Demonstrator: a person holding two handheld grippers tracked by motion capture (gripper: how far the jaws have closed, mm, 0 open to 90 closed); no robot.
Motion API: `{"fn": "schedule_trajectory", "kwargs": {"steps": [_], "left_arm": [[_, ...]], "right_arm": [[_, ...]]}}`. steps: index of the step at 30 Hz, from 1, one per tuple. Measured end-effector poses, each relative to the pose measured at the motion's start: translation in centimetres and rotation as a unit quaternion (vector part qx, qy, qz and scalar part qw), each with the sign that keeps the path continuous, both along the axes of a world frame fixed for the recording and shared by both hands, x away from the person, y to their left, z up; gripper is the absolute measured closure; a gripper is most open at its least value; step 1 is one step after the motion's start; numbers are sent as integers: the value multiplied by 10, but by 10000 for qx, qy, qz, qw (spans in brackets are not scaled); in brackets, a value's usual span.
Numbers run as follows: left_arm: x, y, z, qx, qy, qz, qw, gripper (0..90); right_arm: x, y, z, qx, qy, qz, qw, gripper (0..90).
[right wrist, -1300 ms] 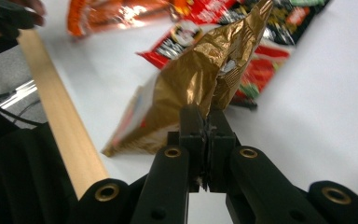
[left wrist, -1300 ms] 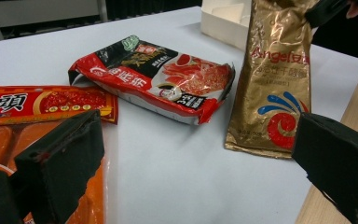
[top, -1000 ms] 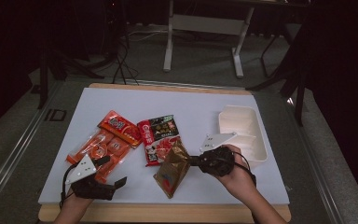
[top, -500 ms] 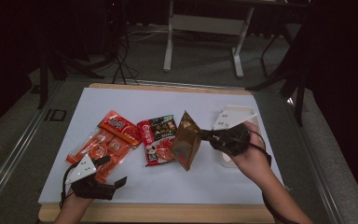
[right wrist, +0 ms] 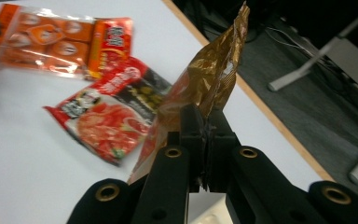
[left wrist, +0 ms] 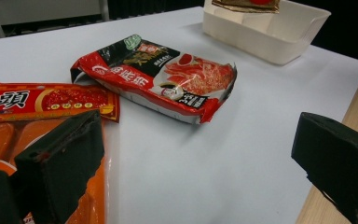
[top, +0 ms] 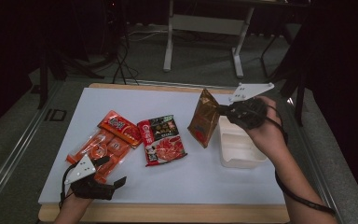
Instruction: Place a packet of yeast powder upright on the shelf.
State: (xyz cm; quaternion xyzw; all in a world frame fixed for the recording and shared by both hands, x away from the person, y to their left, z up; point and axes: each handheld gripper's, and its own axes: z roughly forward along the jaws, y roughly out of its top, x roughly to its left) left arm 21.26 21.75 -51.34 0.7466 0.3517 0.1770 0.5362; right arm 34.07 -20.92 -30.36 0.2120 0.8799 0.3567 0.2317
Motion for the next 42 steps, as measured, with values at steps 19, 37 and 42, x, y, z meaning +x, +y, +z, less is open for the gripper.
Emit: {"fn": "schedule_trajectory", "kwargs": {"steps": [19, 37, 42], "left_arm": [[1, -1, -1, 16, 20, 14, 10000, 25], [1, -1, -2, -15, -7, 87, 10000, 25], [2, -1, -2, -24, 11, 89, 10000, 25]], "right_arm": [[45, -51, 18, 111, -70, -613, 9980, 887], [88, -89, 2, -72, 160, -1165, 9930, 887], [100, -98, -7, -174, 312, -1298, 9909, 887]]}}
